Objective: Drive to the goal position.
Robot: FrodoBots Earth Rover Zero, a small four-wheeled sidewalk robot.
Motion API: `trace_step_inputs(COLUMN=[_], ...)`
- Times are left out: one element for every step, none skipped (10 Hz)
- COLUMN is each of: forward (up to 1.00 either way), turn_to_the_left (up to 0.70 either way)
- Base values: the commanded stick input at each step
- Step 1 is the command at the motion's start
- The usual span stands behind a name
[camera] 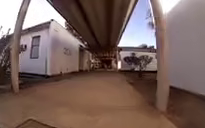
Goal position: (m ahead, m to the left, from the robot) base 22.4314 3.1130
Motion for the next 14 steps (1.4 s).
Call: trace_step_inputs(forward=[0.7,0.7,0.7,0.7,0.7,0.7,0.7,0.7,0.7,0.7,0.7,0.7,0.7,0.7], turn_to_the_left=[0.0,0.0,0.0,0.0,0.0,0.0,0.0,0.0,0.0,0.0,0.0,0.0,0.0,0.0])
